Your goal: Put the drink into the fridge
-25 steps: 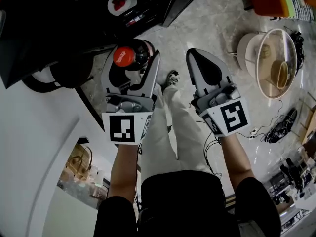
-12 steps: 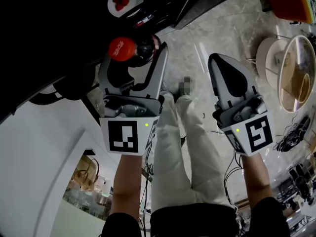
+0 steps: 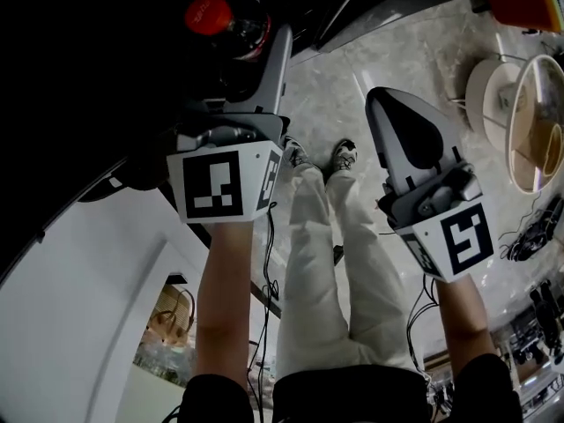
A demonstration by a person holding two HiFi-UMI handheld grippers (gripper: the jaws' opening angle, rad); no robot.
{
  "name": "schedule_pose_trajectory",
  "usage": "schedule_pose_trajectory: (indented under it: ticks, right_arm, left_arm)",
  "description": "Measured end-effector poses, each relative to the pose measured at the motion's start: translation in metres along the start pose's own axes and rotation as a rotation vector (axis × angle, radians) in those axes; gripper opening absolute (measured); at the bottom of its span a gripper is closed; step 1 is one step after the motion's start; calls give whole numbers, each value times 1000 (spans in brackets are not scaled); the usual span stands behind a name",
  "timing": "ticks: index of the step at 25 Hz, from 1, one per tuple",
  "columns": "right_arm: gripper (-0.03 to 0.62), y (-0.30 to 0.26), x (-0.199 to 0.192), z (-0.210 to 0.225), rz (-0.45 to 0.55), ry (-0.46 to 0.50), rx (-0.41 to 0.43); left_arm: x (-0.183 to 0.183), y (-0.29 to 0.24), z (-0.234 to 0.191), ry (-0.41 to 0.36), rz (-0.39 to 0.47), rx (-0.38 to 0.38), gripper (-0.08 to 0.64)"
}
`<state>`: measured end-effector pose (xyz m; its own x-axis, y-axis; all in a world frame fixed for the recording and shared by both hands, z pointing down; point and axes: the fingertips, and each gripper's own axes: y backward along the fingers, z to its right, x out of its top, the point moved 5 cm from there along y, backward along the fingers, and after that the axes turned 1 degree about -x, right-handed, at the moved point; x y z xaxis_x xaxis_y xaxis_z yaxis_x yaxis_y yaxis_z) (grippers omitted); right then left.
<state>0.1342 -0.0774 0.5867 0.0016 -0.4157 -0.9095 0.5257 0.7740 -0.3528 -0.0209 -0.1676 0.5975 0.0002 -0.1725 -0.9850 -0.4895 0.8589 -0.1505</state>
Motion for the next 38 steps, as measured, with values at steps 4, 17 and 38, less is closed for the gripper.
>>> schedule_pose_trajectory:
  ticks: [4,17,38]
  right_arm:
    - [14,-10,-2,-8,10,11,-11]
    - [14,-13,-4,-16,-24,-41,-49]
    - [14,-14,-24,-23,-71,-91,-43]
  left_arm:
    - [-4,-20,-16,16,14,-29,316]
    - [-6,-91,-52,24,-22,-28,316]
    - [-12,-117,-48,-53,-31,-87,316]
